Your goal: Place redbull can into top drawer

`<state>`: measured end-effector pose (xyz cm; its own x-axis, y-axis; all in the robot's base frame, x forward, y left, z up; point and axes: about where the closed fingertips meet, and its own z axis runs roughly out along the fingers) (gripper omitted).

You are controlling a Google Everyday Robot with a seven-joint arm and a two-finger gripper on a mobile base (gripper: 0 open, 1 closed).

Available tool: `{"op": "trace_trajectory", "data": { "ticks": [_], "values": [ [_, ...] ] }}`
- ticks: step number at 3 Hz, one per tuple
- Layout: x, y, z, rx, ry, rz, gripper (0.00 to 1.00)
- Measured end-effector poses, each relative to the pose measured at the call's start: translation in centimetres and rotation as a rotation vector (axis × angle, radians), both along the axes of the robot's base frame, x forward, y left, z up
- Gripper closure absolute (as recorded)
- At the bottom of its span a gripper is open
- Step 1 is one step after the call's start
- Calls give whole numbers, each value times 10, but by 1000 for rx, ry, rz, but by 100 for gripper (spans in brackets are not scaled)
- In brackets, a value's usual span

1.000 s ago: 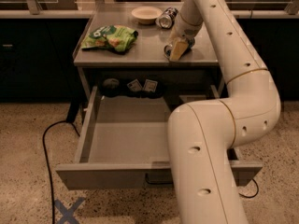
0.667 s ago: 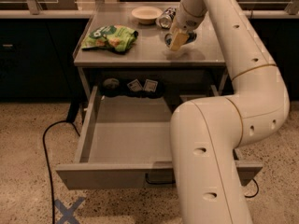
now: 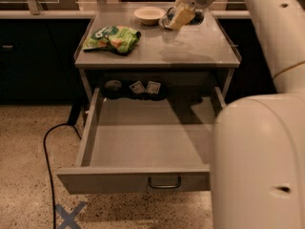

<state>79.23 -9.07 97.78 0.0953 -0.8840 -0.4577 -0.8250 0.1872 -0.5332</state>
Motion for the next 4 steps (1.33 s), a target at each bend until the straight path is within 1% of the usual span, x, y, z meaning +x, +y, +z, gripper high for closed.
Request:
{"op": "trace_trajectory", "data": {
  "ticks": [1, 2, 3, 4],
  "values": [
    [-41, -35, 77, 112, -142, -104, 100],
    [-134, -38, 144, 219, -273, -124, 100],
    [-134, -38, 144, 219, -273, -124, 100],
    [-144, -33, 129, 222, -253, -127, 100]
  ]
}}
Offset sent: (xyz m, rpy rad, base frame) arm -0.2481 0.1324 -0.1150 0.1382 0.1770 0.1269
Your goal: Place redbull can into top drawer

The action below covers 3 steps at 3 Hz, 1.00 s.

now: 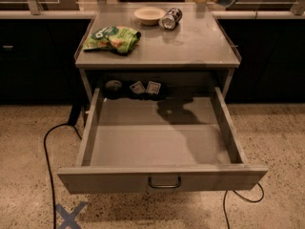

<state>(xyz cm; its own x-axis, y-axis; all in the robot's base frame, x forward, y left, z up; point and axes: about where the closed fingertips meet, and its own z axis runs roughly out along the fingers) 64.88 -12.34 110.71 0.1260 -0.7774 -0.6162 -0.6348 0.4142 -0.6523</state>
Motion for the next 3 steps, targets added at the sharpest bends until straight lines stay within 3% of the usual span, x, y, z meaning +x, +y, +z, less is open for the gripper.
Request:
{"op": "trace_trajectory", "data": {
  "ticks": [1, 3],
  "values": [
    [-36, 21, -39, 39, 48, 28, 100],
    [-86, 88, -157, 55, 241, 214, 100]
  ]
}}
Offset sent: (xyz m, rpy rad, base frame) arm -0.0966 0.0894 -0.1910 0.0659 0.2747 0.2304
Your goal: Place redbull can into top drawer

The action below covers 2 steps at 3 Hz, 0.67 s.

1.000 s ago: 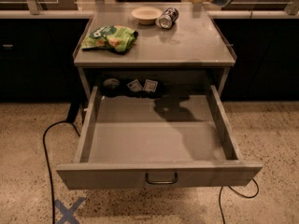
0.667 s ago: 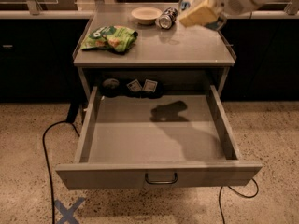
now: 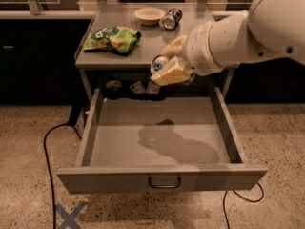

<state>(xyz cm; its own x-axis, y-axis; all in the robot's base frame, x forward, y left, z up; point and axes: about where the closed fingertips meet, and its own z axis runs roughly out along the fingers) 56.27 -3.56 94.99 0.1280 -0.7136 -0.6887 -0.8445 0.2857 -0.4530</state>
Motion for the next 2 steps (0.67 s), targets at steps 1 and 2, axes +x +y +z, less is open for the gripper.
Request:
{"op": "trace_trajectory", "data": {
  "ticks": [1, 2],
  "values": [
    [-14, 7, -20, -24, 74, 56, 100],
    [-17, 8, -22, -31, 85, 65, 100]
  ]
}}
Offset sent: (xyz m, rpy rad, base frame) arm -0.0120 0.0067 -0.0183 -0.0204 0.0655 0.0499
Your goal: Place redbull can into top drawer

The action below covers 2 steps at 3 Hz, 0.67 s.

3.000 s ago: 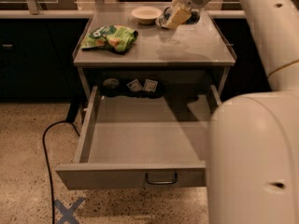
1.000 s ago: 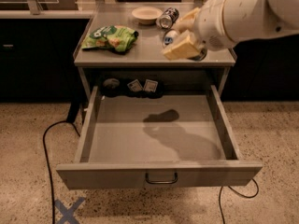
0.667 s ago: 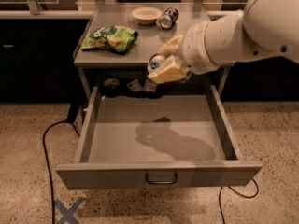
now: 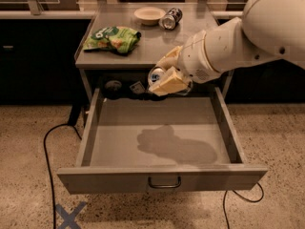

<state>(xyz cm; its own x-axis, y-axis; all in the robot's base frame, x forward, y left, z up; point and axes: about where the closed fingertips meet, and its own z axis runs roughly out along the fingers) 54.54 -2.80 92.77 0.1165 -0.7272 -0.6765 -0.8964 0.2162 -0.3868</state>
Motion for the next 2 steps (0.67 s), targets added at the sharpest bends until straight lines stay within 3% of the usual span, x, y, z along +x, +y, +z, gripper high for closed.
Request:
{"op": "trace_trajectory", "data": {
  "ticks": [1, 2],
  "values": [
    [0, 4, -8, 3, 10, 1, 100],
    [15, 32, -55, -29, 36, 32, 100]
  ]
}}
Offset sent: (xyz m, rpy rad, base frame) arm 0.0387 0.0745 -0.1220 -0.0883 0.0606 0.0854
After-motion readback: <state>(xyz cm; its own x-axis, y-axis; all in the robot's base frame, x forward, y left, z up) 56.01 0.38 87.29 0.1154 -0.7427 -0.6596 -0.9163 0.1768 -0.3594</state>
